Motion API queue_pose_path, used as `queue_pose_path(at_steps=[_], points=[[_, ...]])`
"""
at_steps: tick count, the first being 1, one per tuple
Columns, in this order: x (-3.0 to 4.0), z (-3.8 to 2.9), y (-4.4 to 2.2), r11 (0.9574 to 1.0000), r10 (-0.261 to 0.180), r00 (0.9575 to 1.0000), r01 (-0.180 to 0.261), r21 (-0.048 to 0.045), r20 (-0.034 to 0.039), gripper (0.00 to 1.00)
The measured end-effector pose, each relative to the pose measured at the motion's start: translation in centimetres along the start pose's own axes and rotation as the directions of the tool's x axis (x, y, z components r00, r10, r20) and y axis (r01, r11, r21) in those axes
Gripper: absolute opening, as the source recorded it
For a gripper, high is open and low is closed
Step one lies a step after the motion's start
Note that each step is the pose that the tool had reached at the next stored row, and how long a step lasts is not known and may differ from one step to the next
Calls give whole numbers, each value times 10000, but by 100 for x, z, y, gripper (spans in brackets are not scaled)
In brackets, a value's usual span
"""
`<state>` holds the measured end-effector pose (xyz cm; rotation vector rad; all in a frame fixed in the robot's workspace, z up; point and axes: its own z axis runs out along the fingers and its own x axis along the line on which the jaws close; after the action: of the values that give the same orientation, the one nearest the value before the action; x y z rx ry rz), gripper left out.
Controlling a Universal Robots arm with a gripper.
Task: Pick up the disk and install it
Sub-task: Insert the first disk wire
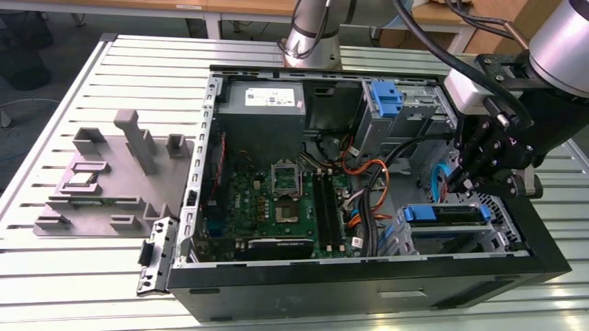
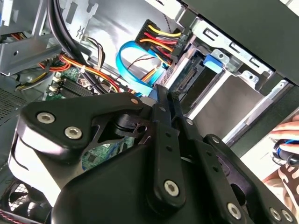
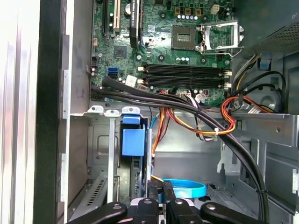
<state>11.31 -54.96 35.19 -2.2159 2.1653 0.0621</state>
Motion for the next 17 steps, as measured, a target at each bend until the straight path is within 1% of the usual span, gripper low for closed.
queue_pose_path(at_steps=[10, 17], points=[[124, 34, 9, 10000, -2, 10000, 2, 37, -1, 16], [152, 58, 10, 10000, -3, 10000, 4, 69, -2, 16]])
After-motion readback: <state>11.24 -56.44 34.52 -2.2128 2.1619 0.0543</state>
